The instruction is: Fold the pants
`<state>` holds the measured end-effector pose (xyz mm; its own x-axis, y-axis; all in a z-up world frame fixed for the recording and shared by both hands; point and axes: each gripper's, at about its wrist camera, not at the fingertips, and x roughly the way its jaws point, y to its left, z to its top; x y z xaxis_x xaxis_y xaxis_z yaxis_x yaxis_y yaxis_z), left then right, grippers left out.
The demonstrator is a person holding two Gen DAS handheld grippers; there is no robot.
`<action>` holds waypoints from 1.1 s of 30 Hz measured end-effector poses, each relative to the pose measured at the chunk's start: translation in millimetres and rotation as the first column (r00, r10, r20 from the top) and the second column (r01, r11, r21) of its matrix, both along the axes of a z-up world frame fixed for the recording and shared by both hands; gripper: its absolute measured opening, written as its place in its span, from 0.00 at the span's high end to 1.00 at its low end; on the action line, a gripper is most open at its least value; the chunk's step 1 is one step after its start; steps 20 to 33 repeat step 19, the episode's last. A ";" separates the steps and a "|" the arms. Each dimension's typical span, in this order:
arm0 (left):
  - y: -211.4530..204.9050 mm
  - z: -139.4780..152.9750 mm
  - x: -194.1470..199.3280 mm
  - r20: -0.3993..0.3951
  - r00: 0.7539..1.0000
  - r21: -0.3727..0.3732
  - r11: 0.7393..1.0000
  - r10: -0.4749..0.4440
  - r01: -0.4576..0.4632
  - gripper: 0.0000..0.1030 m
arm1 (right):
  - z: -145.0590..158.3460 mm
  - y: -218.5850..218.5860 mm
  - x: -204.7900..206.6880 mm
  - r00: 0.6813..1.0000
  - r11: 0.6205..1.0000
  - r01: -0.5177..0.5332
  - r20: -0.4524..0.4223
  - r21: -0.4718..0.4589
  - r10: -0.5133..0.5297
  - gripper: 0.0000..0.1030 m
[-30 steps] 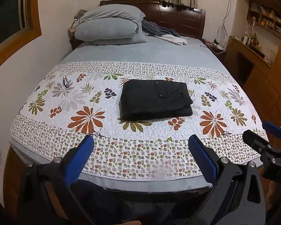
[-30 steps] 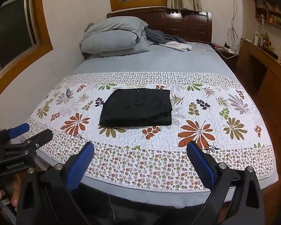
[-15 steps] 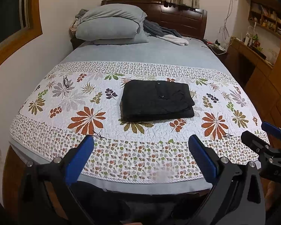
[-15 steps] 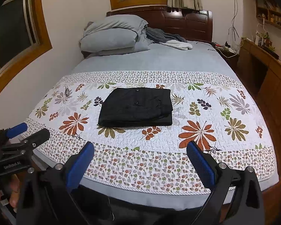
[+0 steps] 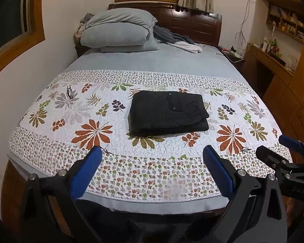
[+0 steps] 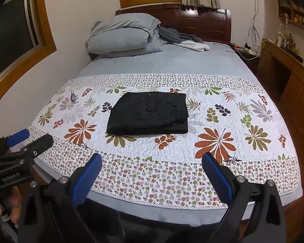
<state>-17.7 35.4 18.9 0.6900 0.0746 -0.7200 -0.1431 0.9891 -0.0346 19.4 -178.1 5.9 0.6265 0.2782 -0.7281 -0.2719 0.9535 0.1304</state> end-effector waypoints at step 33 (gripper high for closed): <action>0.2 5.3 -3.4 0.005 1.000 -0.013 1.000 0.000 0.000 0.03 | 0.6 5.2 -4.1 1.000 1.000 0.002 0.006 0.003 -0.002 0.03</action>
